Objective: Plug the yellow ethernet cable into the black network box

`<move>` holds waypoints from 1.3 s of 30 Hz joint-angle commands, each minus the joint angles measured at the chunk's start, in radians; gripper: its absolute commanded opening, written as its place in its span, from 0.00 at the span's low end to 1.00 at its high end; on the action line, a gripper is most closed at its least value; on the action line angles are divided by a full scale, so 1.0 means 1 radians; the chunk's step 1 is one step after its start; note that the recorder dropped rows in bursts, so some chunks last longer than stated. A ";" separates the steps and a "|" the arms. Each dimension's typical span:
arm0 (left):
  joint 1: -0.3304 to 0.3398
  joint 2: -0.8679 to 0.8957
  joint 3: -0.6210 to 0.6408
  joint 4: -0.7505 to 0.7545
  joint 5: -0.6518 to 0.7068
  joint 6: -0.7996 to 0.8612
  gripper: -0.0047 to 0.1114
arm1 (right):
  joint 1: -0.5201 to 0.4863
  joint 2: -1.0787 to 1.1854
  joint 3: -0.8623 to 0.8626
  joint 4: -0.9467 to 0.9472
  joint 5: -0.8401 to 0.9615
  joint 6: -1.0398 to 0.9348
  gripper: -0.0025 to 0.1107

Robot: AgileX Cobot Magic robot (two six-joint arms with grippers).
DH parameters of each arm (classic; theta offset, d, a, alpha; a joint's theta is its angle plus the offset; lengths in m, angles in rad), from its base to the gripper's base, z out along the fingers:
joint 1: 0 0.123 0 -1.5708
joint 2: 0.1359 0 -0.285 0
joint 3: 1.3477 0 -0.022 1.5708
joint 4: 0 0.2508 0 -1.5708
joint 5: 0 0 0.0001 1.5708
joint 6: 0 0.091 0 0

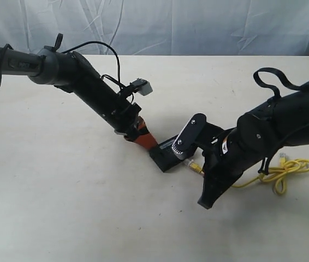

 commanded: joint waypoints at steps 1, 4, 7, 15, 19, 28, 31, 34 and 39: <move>-0.012 -0.007 0.004 0.003 0.011 0.008 0.04 | 0.018 -0.009 -0.004 0.049 0.005 -0.072 0.02; -0.012 -0.007 0.004 0.003 0.022 0.008 0.04 | 0.027 -0.009 -0.004 0.053 -0.007 -0.072 0.02; -0.012 -0.007 0.004 0.003 0.038 0.008 0.04 | 0.027 -0.009 -0.004 0.065 -0.029 -0.072 0.02; -0.012 -0.007 0.004 0.003 0.055 0.008 0.04 | 0.027 -0.009 -0.004 0.075 -0.052 -0.072 0.02; -0.012 -0.007 0.004 0.003 0.068 0.008 0.04 | 0.027 -0.008 -0.004 0.082 -0.059 -0.072 0.02; -0.012 -0.007 0.004 -0.005 0.076 0.007 0.04 | 0.027 0.048 -0.004 0.089 -0.071 -0.083 0.02; -0.012 -0.007 0.004 -0.005 0.076 0.007 0.04 | 0.027 0.049 -0.004 0.089 -0.105 -0.083 0.02; -0.012 -0.007 0.004 -0.005 0.080 0.007 0.04 | 0.027 0.032 -0.004 0.089 -0.131 -0.083 0.02; -0.012 -0.007 0.004 -0.008 0.081 0.007 0.04 | 0.027 0.026 -0.004 0.113 -0.145 -0.083 0.02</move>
